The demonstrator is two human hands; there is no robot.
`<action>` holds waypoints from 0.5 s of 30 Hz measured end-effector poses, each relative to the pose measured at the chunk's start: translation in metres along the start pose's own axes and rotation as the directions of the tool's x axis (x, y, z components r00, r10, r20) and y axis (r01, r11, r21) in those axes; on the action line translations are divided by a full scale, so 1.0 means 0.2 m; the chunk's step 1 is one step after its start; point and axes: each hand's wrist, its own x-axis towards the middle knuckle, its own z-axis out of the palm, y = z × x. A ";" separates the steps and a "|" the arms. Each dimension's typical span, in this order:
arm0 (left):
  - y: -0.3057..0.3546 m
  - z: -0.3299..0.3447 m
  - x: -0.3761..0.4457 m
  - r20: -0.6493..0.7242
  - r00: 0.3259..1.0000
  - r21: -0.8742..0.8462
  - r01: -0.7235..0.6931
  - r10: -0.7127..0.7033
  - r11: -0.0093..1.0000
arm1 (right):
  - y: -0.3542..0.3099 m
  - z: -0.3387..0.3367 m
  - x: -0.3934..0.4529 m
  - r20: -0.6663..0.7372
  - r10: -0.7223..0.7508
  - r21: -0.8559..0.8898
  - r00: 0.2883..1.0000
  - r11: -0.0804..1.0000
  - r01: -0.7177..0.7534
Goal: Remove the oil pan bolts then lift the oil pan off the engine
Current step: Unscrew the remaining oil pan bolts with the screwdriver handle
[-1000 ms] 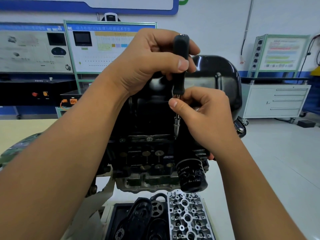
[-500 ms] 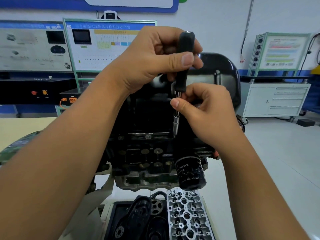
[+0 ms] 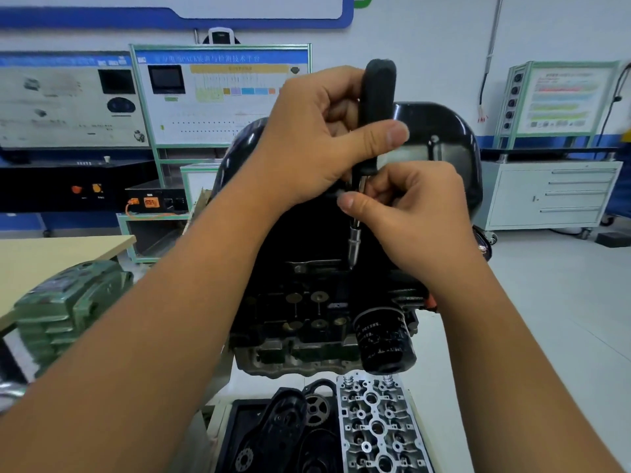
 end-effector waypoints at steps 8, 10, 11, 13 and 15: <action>-0.05 0.06 -0.26 -0.136 0.982 -0.146 0.111 -0.131 0.983 | -0.02 -0.04 -0.01 0.187 -0.054 0.002 0.981 0.998 0.055; -0.07 0.07 -0.31 -0.197 0.968 -0.231 0.110 -0.157 0.967 | -0.01 -0.02 -0.03 0.172 -0.050 -0.009 0.984 0.999 0.052; -0.07 0.07 -0.31 -0.222 0.958 -0.271 0.117 -0.180 0.955 | -0.01 -0.01 -0.04 0.146 -0.044 -0.024 0.988 0.999 0.048; -0.07 0.08 -0.29 -0.247 0.946 -0.254 0.148 -0.212 0.956 | -0.01 0.02 -0.06 0.068 -0.023 -0.053 0.997 0.998 0.026; -0.06 0.08 -0.27 -0.251 0.947 -0.161 0.166 -0.203 0.973 | 0.00 0.03 -0.06 -0.015 -0.019 -0.097 1.000 0.995 0.017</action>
